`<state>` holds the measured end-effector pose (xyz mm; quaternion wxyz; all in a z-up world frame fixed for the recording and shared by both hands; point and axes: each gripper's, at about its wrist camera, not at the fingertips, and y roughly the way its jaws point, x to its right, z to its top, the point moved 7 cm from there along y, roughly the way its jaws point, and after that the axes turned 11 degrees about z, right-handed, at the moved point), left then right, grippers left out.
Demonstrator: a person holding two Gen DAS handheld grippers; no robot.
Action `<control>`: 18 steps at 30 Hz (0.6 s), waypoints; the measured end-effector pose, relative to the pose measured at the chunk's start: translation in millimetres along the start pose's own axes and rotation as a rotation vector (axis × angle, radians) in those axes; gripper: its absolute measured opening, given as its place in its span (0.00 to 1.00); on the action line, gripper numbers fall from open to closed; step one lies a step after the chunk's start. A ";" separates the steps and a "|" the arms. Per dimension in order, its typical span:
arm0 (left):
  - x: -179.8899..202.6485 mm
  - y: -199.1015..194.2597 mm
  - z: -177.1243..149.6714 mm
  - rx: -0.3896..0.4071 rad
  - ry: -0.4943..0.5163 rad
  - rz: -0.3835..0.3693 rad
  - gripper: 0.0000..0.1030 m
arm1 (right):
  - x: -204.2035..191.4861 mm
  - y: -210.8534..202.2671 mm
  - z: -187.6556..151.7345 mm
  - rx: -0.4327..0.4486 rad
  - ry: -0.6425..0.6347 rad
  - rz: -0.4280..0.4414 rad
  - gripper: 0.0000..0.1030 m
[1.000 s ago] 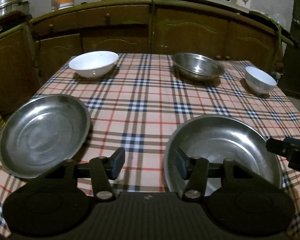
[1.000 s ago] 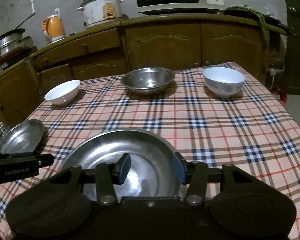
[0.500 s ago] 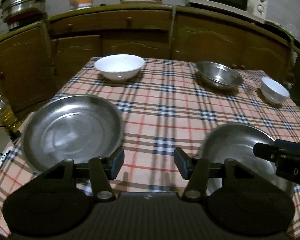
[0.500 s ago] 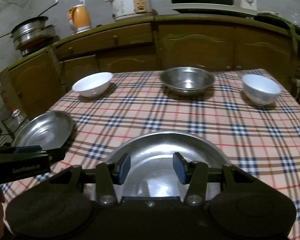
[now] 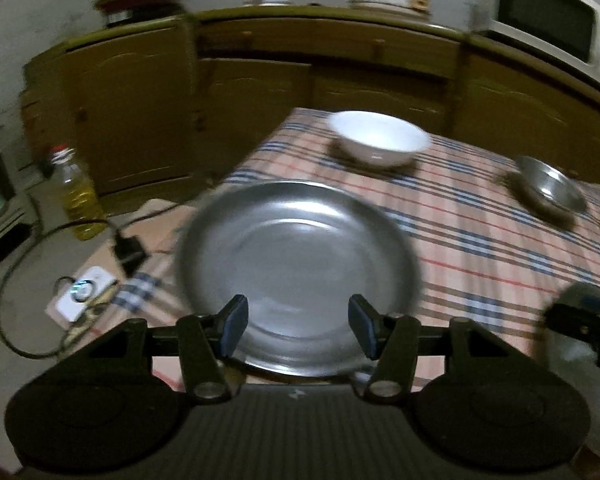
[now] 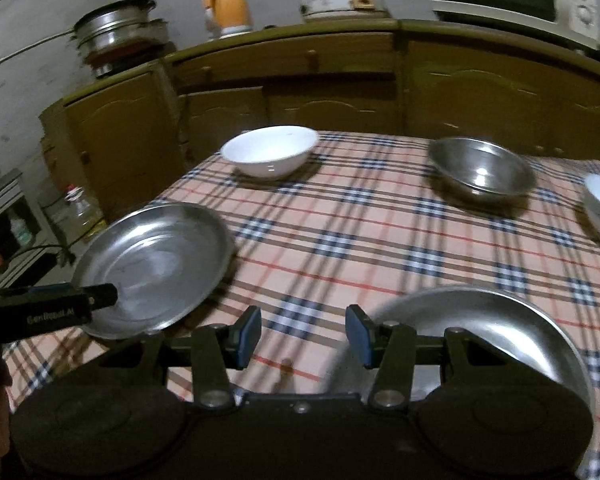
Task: Organize plates and bowls
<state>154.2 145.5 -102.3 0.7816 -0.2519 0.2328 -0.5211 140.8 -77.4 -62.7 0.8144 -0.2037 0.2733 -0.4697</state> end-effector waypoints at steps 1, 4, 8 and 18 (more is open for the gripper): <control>-6.9 3.6 2.1 -0.001 -0.011 0.016 0.56 | -3.9 4.2 1.8 -0.002 -0.003 0.007 0.56; -31.7 20.4 10.2 -0.012 -0.058 0.067 0.57 | -14.7 19.8 7.6 -0.013 -0.001 0.031 0.56; -52.5 43.1 18.0 -0.033 -0.104 0.131 0.61 | -26.1 42.0 15.0 -0.028 0.006 0.059 0.56; -68.6 77.0 26.1 -0.077 -0.134 0.131 0.51 | -44.1 103.0 19.1 -0.099 0.050 0.117 0.56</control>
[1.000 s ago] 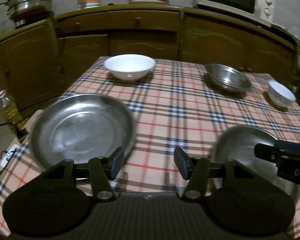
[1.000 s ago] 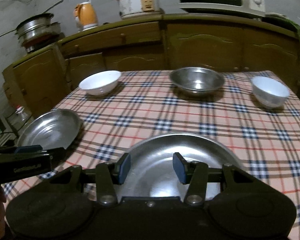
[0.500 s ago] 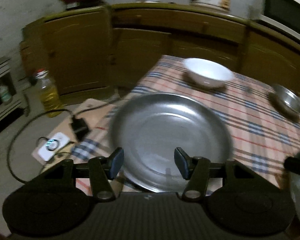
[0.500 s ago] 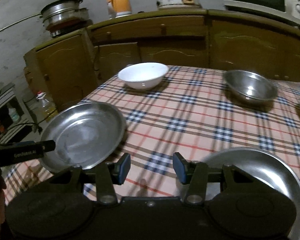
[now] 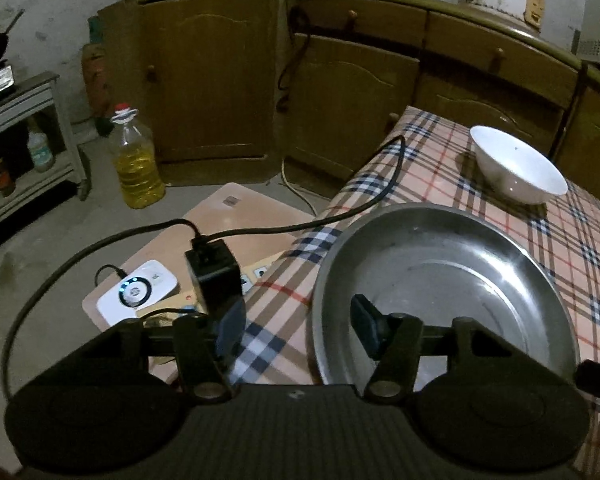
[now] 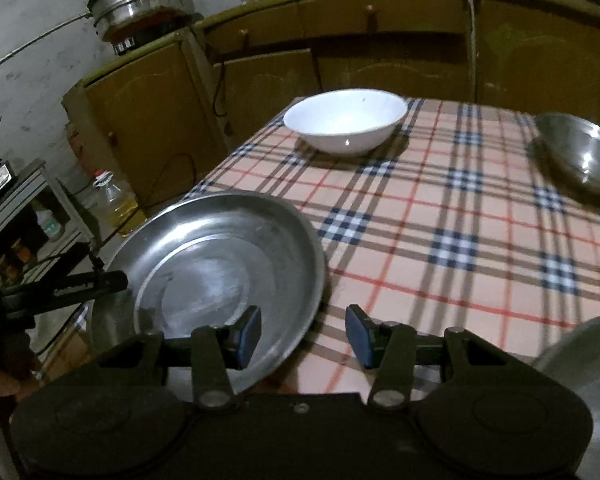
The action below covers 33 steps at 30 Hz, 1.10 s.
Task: Organize plates and bowls
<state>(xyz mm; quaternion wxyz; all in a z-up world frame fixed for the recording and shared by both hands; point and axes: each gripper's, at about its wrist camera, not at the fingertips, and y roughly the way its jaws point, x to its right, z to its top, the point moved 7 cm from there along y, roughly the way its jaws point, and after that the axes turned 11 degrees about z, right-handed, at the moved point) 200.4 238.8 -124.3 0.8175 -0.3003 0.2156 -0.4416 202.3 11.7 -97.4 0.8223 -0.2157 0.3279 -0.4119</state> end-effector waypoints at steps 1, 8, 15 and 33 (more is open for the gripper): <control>2.2 0.4 -1.0 0.000 0.007 -0.001 0.48 | 0.0 5.0 0.0 -0.006 0.006 0.000 0.56; 13.7 -1.7 -4.1 0.026 0.055 -0.034 0.20 | 5.3 29.3 -1.0 -0.037 0.065 0.023 0.27; 20.6 -18.0 -9.3 0.058 0.073 -0.080 0.16 | 19.0 13.3 -2.9 -0.018 0.099 -0.013 0.18; 90.2 -116.0 -27.4 0.138 0.151 -0.228 0.17 | 54.5 -128.4 -9.7 0.123 0.038 -0.170 0.18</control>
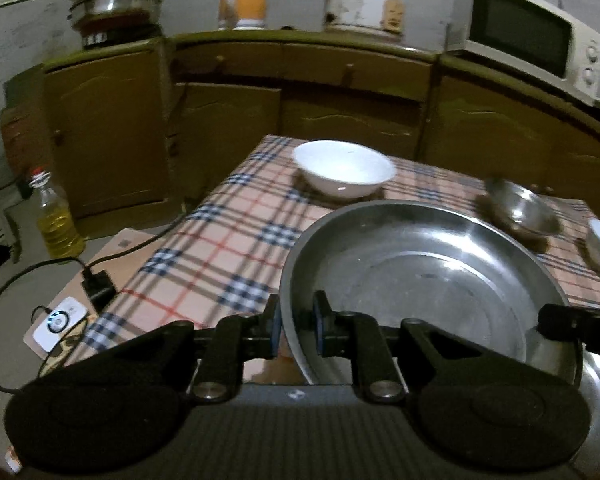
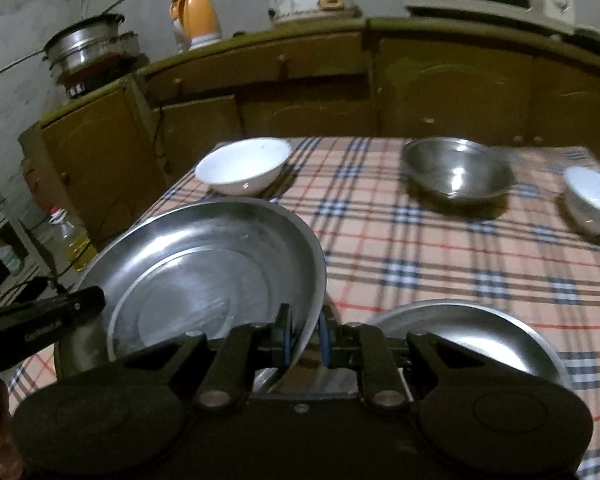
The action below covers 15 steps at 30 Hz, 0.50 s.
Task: Organize plates and bowls
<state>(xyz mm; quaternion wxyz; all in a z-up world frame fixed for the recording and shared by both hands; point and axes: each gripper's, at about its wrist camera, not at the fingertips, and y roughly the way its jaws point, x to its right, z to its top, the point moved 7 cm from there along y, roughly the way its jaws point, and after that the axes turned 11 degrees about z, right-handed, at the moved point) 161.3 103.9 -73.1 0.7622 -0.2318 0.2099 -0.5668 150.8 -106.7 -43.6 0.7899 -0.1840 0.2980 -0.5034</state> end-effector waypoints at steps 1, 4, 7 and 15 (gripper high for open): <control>4.6 -3.8 0.6 0.005 0.007 -0.006 0.17 | 3.6 -7.4 -0.1 0.008 0.001 -0.007 0.18; 21.2 -17.7 3.7 0.025 0.029 -0.023 0.17 | 16.1 -27.8 0.0 0.026 0.010 -0.028 0.19; 36.1 -29.4 6.0 0.042 0.050 -0.043 0.17 | 27.8 -46.6 0.1 0.050 0.024 -0.047 0.19; 69.0 -51.6 7.1 0.066 0.090 -0.097 0.17 | 54.5 -85.9 -2.6 0.094 0.052 -0.094 0.18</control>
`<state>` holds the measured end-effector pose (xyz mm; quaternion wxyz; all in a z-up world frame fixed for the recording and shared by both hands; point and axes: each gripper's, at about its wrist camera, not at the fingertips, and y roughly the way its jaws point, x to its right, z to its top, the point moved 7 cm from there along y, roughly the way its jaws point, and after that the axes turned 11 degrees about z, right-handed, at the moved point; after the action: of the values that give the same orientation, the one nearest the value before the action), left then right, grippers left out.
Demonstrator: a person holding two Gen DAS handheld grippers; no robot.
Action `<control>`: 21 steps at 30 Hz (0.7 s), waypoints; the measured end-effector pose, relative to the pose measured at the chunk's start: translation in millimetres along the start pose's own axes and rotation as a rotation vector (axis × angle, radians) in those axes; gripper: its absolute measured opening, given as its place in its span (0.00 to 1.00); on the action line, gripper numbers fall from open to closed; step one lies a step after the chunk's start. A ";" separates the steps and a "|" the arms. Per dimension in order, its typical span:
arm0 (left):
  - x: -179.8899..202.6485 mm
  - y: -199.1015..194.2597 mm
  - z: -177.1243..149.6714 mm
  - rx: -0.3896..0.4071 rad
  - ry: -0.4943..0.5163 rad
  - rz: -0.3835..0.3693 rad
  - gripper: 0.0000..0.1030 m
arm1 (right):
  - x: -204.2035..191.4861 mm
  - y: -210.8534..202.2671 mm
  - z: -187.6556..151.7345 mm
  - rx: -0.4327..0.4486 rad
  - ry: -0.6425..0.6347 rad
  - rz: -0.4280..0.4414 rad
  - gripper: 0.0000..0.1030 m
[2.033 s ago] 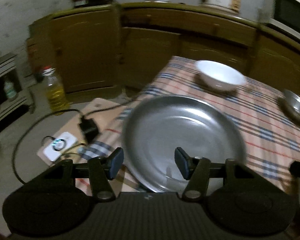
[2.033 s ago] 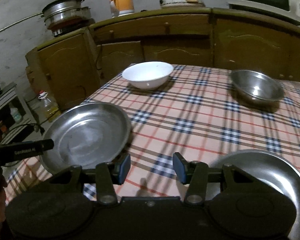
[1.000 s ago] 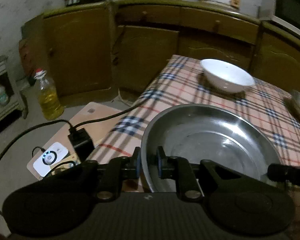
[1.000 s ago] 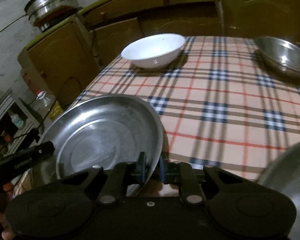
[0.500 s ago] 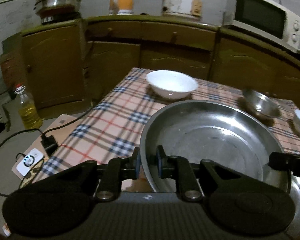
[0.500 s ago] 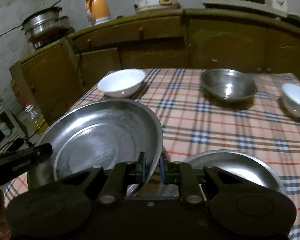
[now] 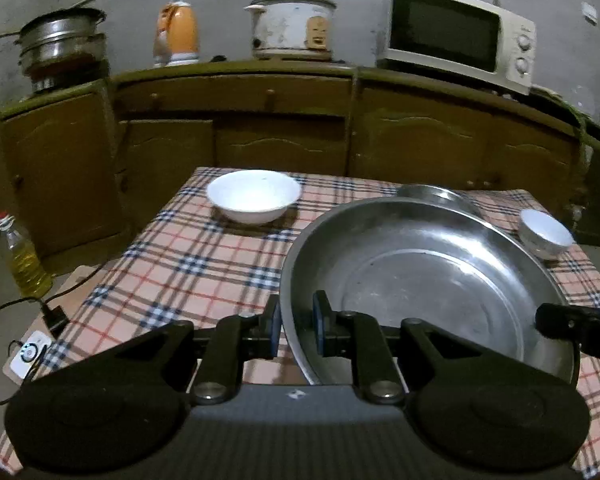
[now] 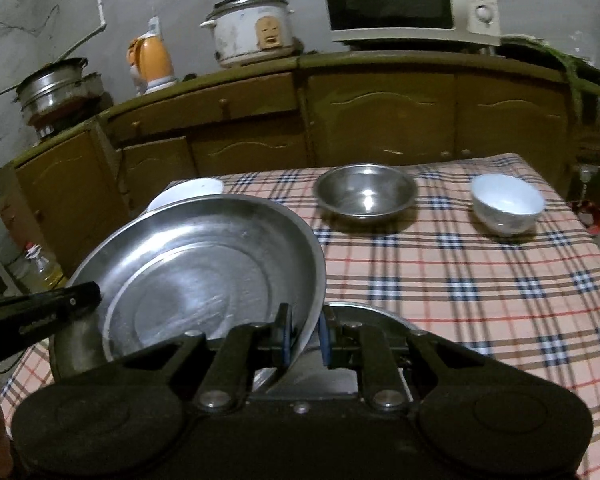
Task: Organize plates and bowls
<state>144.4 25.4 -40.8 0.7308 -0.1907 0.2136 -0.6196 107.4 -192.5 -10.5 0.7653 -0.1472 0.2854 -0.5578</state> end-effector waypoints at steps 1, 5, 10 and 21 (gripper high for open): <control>3.4 -0.8 -0.3 0.001 0.004 -0.006 0.17 | 3.8 -3.4 -0.6 0.003 0.003 -0.005 0.18; 19.9 -4.5 -2.5 -0.001 0.021 -0.031 0.17 | 18.0 -16.9 -4.4 0.010 0.023 -0.028 0.18; 37.9 -9.1 -6.2 -0.001 0.045 -0.061 0.17 | 35.1 -30.1 -10.8 0.014 0.051 -0.054 0.18; 69.3 -14.8 -15.8 -0.013 0.094 -0.112 0.17 | 64.5 -48.3 -23.8 0.016 0.098 -0.098 0.18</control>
<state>133.3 -45.5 -51.2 0.6828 -0.1777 0.2405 -0.6666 69.8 -266.9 -20.6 0.7232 -0.1274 0.3108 -0.6034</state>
